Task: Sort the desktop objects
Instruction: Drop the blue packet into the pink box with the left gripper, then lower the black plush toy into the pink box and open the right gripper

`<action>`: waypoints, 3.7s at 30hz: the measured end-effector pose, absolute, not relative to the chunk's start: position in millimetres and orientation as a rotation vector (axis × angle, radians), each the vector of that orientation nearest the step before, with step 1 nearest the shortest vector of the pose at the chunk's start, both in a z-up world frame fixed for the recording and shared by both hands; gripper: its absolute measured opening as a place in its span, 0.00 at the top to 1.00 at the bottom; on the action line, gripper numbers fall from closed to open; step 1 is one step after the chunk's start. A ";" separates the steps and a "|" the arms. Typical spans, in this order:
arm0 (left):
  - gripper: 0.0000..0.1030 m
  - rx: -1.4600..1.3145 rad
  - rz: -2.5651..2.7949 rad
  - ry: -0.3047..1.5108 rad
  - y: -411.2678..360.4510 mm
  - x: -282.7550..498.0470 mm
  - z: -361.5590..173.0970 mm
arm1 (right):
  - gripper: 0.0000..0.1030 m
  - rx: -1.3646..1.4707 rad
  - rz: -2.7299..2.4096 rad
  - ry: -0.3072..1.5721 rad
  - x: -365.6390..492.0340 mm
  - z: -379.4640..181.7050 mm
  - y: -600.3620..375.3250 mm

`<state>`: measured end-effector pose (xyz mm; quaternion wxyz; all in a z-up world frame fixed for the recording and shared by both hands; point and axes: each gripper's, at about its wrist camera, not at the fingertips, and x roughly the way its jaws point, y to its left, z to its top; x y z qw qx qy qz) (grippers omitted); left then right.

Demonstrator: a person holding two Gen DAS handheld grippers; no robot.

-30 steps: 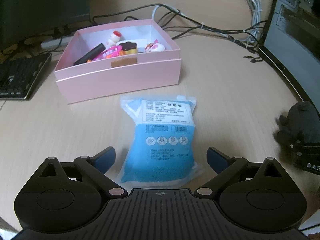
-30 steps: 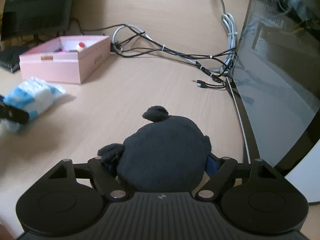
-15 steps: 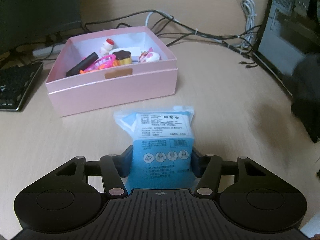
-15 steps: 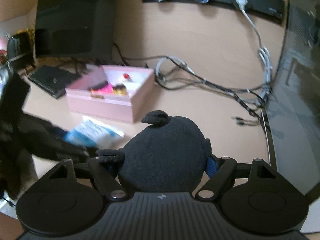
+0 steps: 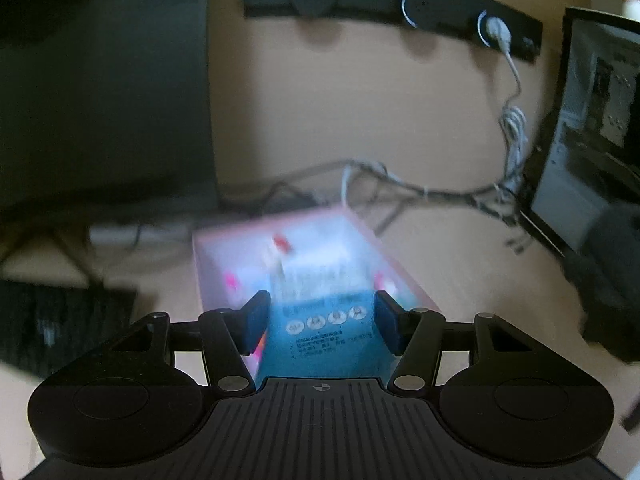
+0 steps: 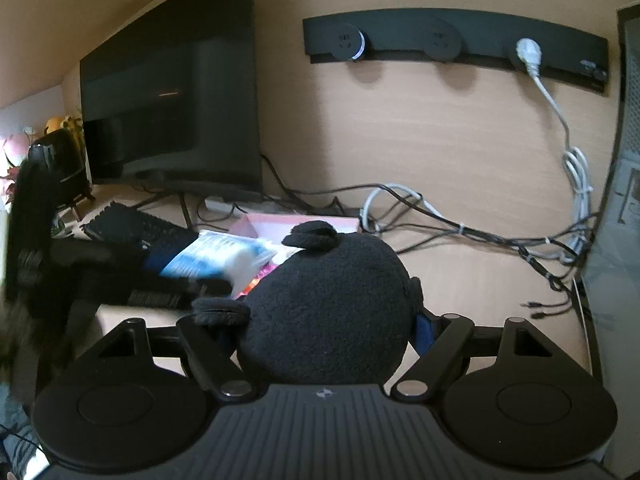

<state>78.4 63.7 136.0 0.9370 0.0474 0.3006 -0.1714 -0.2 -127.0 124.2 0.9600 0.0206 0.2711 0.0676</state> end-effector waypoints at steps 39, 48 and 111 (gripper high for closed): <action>0.01 -0.155 -0.212 0.959 175.8 56.8 57.9 | 0.51 0.197 0.276 0.908 202.9 71.4 -56.0; 0.01 -0.121 -0.220 0.984 161.9 57.0 53.7 | 0.54 0.110 0.321 0.852 208.3 44.2 -42.1; 0.00 -0.104 -0.138 0.966 162.0 62.4 57.0 | 0.55 0.136 0.127 0.686 259.1 43.1 -70.2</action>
